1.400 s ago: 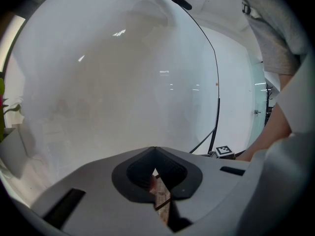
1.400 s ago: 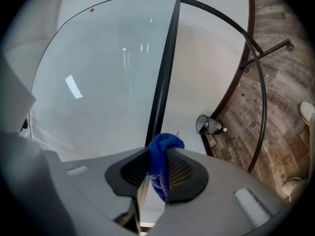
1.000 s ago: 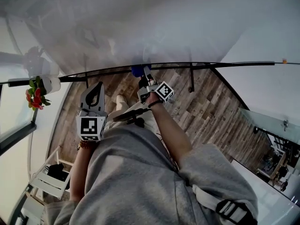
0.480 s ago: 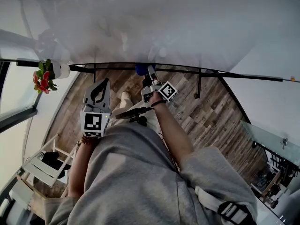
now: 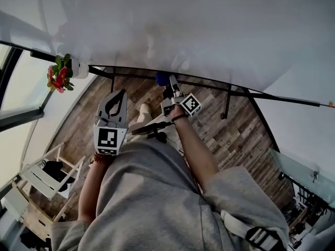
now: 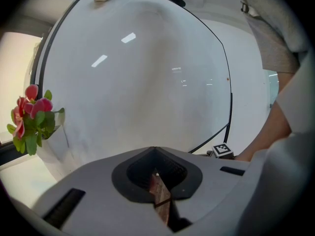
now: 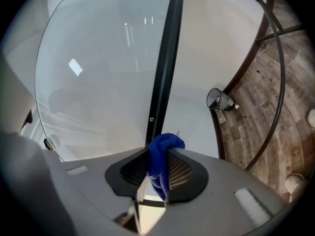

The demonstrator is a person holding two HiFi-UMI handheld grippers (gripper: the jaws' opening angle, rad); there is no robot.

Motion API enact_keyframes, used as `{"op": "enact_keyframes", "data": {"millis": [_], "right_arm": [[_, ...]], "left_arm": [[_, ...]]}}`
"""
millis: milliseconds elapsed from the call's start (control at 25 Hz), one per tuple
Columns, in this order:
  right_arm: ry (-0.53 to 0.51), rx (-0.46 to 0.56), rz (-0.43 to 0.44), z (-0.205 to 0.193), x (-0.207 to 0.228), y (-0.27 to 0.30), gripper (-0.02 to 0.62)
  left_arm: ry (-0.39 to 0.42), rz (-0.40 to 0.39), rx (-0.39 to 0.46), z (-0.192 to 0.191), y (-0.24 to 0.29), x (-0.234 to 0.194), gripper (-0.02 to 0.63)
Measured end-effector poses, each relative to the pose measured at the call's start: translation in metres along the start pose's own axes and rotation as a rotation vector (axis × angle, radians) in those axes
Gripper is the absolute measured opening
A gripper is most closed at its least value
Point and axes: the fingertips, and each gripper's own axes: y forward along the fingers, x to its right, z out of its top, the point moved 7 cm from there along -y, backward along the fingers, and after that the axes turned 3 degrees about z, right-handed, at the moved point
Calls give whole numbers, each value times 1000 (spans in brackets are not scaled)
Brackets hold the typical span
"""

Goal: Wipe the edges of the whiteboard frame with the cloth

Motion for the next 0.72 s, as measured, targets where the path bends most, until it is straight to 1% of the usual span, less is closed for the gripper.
{"op": "enact_keyframes", "data": {"millis": [80,160,280,400,480,600,720], "right_arm": [[0,-4,-15,-3,2,0,95],[7,-3,18,-6,1,4,95],[3,-13,31,-13,-1,10,95],[39,-27,55,-23,2,16,95],[69,-31,51,-28,5,17,95],[56,-39,58,-31,2,20,95],[84,-58,40,-38,7,24,95]], "left_arm": [[-2,19,-2,-2,-6,-1,6],[-4,37,-3,-5,-11,-4,6],[-14,65,-4,-10,-18,-10,6],[-22,91,-7,-13,-24,-15,6],[-25,104,-7,-15,-28,-15,6],[-25,119,-10,-16,-33,-15,6],[-28,142,-12,-18,-38,-19,6]]}}
